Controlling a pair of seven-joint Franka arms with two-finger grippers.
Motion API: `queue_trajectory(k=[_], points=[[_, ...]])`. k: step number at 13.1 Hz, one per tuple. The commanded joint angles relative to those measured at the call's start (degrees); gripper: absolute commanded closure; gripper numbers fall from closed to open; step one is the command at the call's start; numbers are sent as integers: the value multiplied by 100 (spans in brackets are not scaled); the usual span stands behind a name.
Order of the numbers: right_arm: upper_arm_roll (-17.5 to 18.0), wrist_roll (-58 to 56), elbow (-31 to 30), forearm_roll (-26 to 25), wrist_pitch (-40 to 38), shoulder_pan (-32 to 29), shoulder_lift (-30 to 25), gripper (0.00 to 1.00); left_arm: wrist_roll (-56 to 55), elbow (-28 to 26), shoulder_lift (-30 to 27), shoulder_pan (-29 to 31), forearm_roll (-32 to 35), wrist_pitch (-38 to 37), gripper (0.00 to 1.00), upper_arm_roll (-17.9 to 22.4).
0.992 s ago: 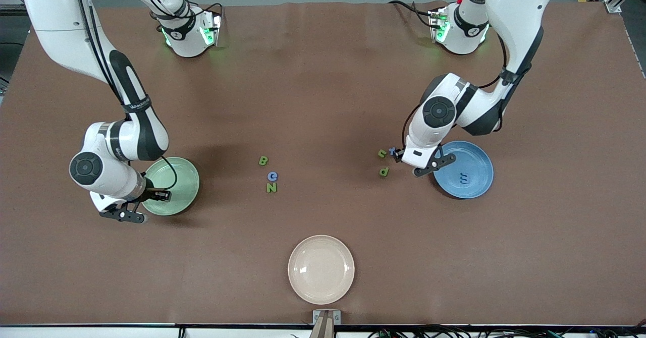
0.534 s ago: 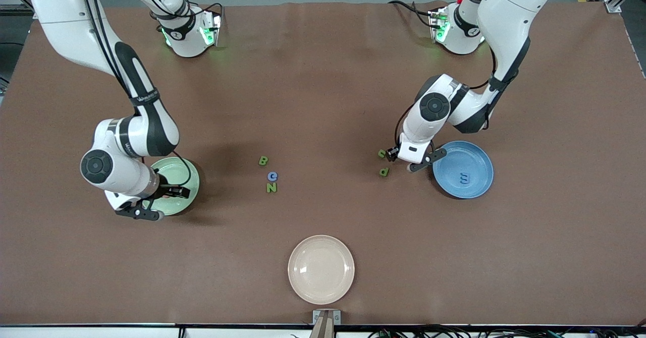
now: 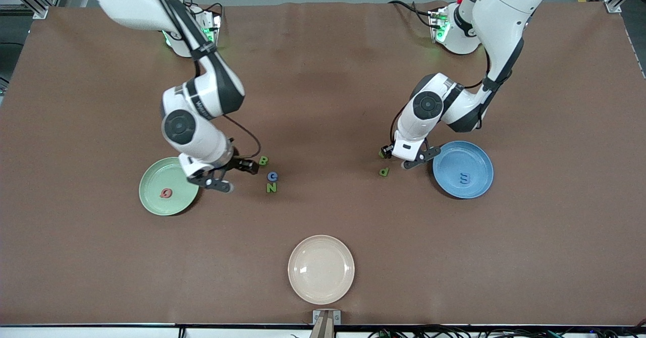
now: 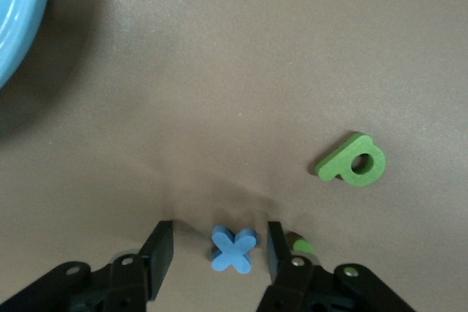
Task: Sort upper and lower case letters into plates
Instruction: 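Grasp the B with the right gripper while the left gripper grasps the X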
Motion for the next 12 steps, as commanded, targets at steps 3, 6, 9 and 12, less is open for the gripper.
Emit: queue_trajectory(k=[3, 6, 9, 12], points=[[-65, 220, -1049, 59, 1189, 340, -62, 16, -74, -13, 153, -8, 108, 71, 46, 21], [-57, 457, -1375, 59, 1744, 490, 96, 16, -91, 4, 163, -17, 116, 62, 63, 12], [-56, 616, -1376, 59, 2052, 499, 333, 17, -91, 74, 110, -17, 125, -104, 100, 12], [-56, 616, -1359, 68, 2212, 534, 465, 24, -48, 136, -266, 79, 336, -648, 100, 4]])
